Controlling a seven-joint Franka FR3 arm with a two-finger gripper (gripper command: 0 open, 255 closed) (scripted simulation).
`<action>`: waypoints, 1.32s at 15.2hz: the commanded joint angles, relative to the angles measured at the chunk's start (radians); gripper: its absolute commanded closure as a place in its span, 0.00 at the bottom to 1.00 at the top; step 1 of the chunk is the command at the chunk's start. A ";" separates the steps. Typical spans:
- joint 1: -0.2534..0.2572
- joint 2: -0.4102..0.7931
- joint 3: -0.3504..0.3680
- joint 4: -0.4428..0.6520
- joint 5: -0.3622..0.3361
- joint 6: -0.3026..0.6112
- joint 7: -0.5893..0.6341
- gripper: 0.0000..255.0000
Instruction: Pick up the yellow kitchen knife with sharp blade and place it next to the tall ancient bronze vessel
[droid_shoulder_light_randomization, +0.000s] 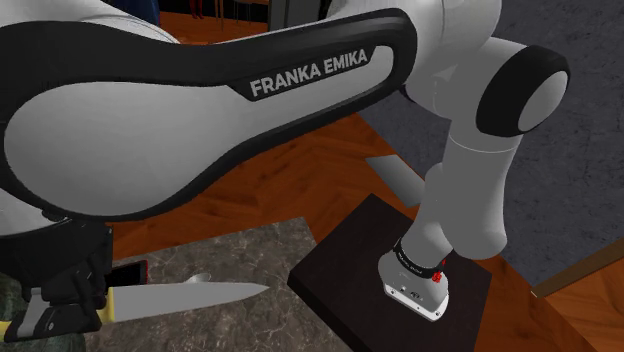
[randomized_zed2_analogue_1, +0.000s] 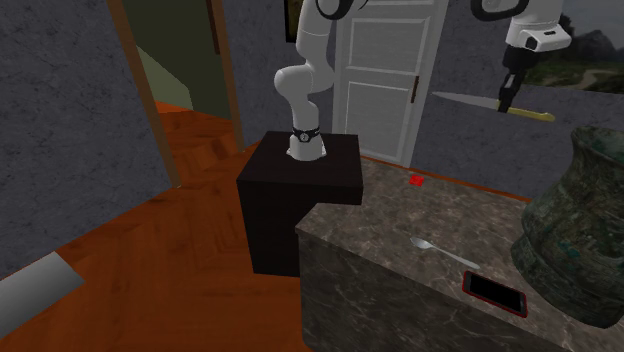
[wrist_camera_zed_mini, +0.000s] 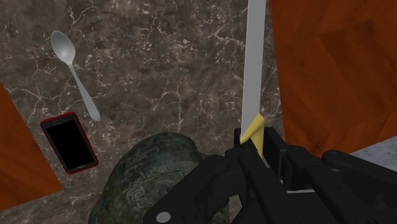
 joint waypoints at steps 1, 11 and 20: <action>-0.002 -0.001 -0.001 -0.029 0.001 0.029 -0.004 1.00; -0.003 0.024 -0.007 -0.132 -0.007 0.152 -0.015 1.00; 0.002 0.064 -0.016 -0.200 -0.021 0.257 -0.020 1.00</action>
